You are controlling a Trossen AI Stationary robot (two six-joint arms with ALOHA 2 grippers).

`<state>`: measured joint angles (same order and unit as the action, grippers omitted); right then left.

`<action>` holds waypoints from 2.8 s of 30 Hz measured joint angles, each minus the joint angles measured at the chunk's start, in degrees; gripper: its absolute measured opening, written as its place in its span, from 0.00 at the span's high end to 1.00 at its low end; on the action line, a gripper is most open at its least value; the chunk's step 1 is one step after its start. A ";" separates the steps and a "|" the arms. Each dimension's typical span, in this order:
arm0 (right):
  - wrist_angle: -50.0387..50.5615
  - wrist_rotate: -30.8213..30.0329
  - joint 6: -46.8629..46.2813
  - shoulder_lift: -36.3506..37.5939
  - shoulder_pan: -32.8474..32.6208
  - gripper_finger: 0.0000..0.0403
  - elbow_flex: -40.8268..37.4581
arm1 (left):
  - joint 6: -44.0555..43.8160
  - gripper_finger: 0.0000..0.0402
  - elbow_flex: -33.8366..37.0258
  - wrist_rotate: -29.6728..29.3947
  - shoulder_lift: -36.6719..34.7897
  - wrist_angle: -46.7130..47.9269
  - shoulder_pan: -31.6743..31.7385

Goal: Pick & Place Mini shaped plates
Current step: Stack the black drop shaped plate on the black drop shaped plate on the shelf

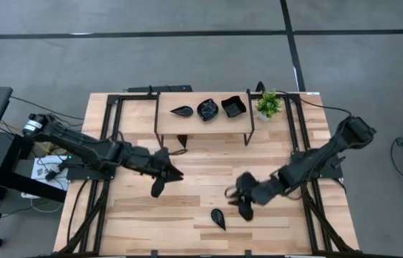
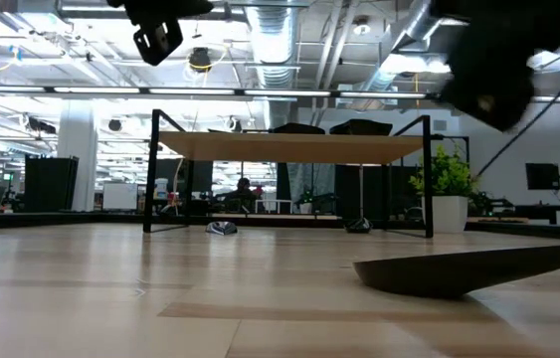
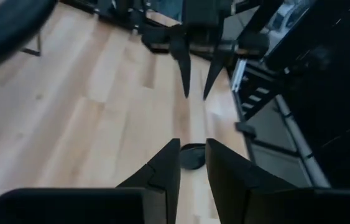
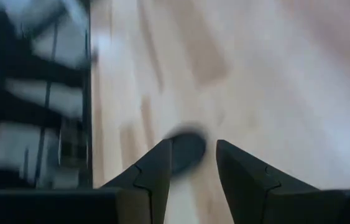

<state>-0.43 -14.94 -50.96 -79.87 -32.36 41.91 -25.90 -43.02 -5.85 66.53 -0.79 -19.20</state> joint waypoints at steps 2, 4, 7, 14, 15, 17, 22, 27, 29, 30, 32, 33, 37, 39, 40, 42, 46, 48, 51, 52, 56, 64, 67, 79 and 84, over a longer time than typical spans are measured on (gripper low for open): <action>-0.28 2.97 -1.30 -2.98 -1.74 0.69 0.00 | -1.72 0.81 0.67 -1.11 1.38 -2.51 -1.94; -0.33 4.30 -4.35 -5.95 -3.28 0.69 0.00 | -3.11 0.81 0.74 -2.09 2.94 -3.87 -3.49; -1.39 4.62 -8.43 -9.91 -4.13 0.69 0.00 | -4.46 0.81 0.76 -3.70 5.48 -6.61 -4.99; -9.29 4.65 -10.62 -15.89 -3.46 0.69 0.00 | -6.71 0.81 0.76 -4.02 10.62 -9.23 -6.36; -9.92 5.06 -10.60 -16.57 -3.47 0.69 0.00 | -7.34 0.81 0.76 -4.02 11.11 -9.23 -6.44; -10.59 6.12 -10.32 -17.81 -3.45 0.69 0.00 | -8.20 0.81 0.76 -4.02 12.05 -9.97 -6.48; -14.44 7.90 -10.46 -19.54 -3.11 0.69 0.00 | -9.15 0.81 0.76 -4.00 12.95 -10.50 -6.77; -17.59 9.20 -13.50 -19.61 -1.70 0.69 0.13 | -9.12 0.81 0.76 -4.02 12.95 -11.15 -6.74; -17.46 9.88 -15.49 -19.61 -0.96 0.69 0.13 | -9.13 0.81 0.76 -4.00 12.95 -11.49 -6.76; -17.44 10.61 -16.02 -19.61 -0.63 0.69 0.13 | -9.12 0.81 0.76 -4.00 12.95 -11.59 -6.76; -17.50 11.01 -16.81 -19.78 -0.04 0.69 0.13 | -9.12 0.81 0.76 -4.00 12.95 -11.80 -6.76; -17.49 11.37 -17.21 -19.86 0.22 0.69 0.13 | -9.12 0.81 0.76 -4.00 12.95 -11.96 -6.76; -17.68 12.05 -18.60 -19.90 1.36 0.69 0.13 | -9.12 0.81 0.76 -4.00 12.95 -12.29 -6.76; -17.93 12.03 -18.58 -19.90 1.95 0.69 0.13 | -9.12 0.81 0.76 -4.00 12.95 -12.49 -6.76; -18.12 12.02 -18.58 -19.90 2.24 0.69 0.13 | -9.12 0.81 0.76 -4.00 12.95 -12.59 -6.76; -18.28 12.02 -18.57 -19.90 2.85 0.69 0.13 | -9.12 0.81 0.76 -4.00 12.95 -12.60 -6.76; -18.22 12.02 -18.05 -19.90 4.00 0.69 0.13 | -9.12 0.81 0.76 -4.06 12.95 -13.00 -6.76; -18.18 12.05 -17.21 -19.90 4.35 0.69 0.13 | -9.12 0.81 0.76 -4.29 12.95 -13.08 -6.76; -17.71 12.05 -16.06 -19.90 4.51 0.69 0.13 | -9.10 0.81 0.76 -4.43 12.95 -13.32 -6.76; -17.37 12.09 -15.99 -19.90 4.66 0.69 0.13 | -9.10 0.81 0.76 -4.41 12.95 -13.38 -6.76; -15.62 12.17 -16.00 -20.81 4.74 0.69 0.15 | -9.08 0.81 0.76 -4.43 12.95 -13.47 -6.76; -19.22 13.53 -15.86 -27.02 4.63 0.69 1.51 | -8.90 0.81 0.73 -4.63 12.95 -13.82 -6.76; -18.70 13.47 -14.40 -27.77 4.62 0.69 2.67 | -8.88 0.81 0.73 -4.63 12.95 -13.86 -6.76; -17.37 14.71 -12.55 -27.70 4.84 0.69 4.33 | -8.86 0.81 0.71 -4.63 12.95 -13.89 -6.76; -17.14 14.73 -12.79 -27.72 5.05 0.70 4.35 | -8.88 0.81 0.71 -4.63 12.95 -13.91 -6.74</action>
<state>-17.57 -0.21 -63.75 -107.59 -27.31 46.26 -34.79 -42.30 -10.48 79.48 -14.70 -25.93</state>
